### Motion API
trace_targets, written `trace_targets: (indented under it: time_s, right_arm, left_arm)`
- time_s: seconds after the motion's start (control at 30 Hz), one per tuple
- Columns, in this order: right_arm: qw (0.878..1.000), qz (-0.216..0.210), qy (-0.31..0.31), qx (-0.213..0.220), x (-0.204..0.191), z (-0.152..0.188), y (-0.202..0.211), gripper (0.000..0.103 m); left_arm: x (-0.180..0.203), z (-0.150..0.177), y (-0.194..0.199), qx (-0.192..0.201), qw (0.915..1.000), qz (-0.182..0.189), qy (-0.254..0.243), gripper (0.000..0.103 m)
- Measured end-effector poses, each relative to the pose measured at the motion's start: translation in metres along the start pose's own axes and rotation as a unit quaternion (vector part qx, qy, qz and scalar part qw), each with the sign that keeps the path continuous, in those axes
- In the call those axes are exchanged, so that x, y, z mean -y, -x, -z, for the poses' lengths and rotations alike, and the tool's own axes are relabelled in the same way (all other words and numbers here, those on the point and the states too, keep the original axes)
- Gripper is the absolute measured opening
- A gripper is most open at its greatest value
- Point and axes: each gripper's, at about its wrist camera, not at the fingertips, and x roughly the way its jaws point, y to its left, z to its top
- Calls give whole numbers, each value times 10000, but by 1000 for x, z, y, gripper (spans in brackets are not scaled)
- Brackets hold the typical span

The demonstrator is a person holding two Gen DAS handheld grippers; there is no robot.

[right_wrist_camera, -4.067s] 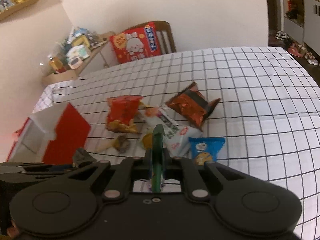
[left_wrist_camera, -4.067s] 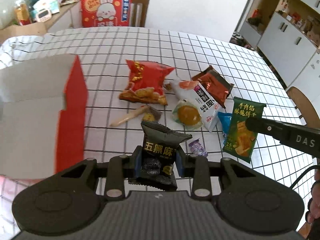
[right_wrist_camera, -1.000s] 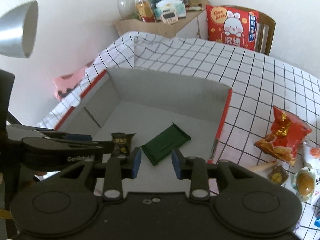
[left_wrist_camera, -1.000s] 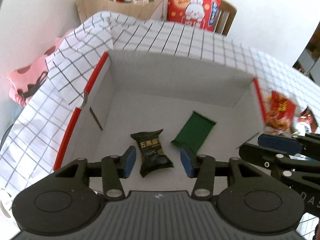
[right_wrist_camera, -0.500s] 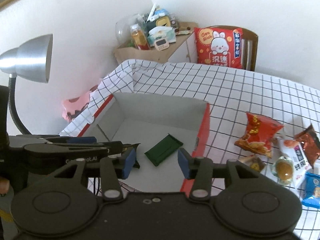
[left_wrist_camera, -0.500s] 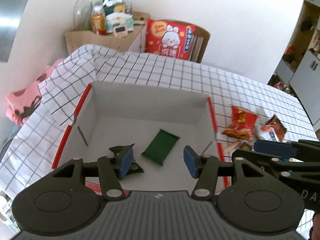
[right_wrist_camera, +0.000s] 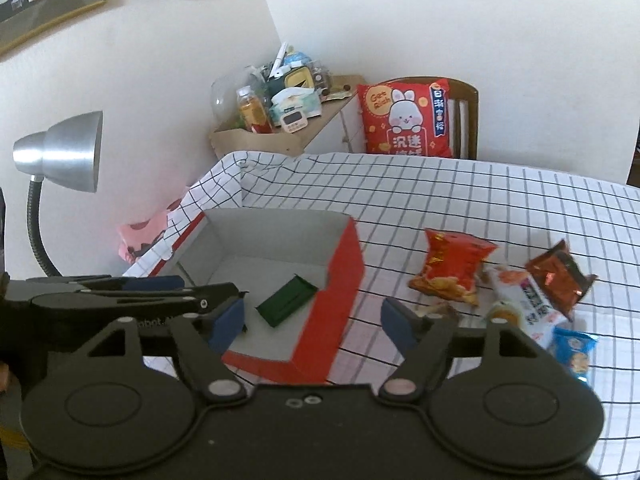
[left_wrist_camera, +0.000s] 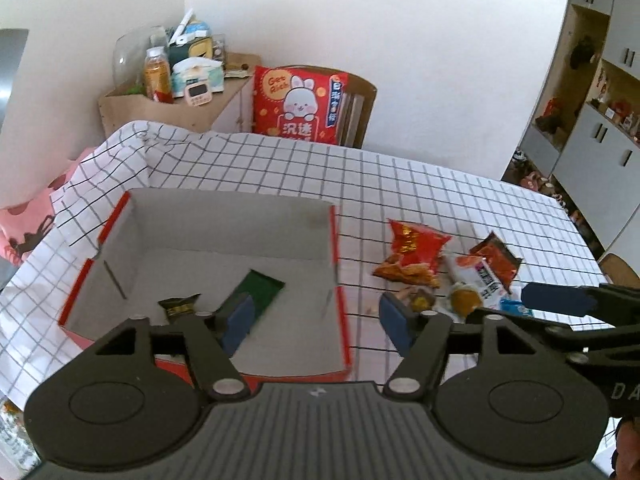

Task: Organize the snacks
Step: 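Withdraw both tools from the box back toward the snack pile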

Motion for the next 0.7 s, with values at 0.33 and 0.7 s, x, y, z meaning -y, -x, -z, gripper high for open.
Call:
trace_targets:
  time_s: [0.33,0.7]
  right_arm:
    - [9987,360,-136,325,60,17,32,91]
    - [9969,667,-112,409,121,35,47,103]
  left_arm:
    - [60,12,-5,378,9989,210,-200,74]
    - [112,28,-39,149,9979,555,-304,82]
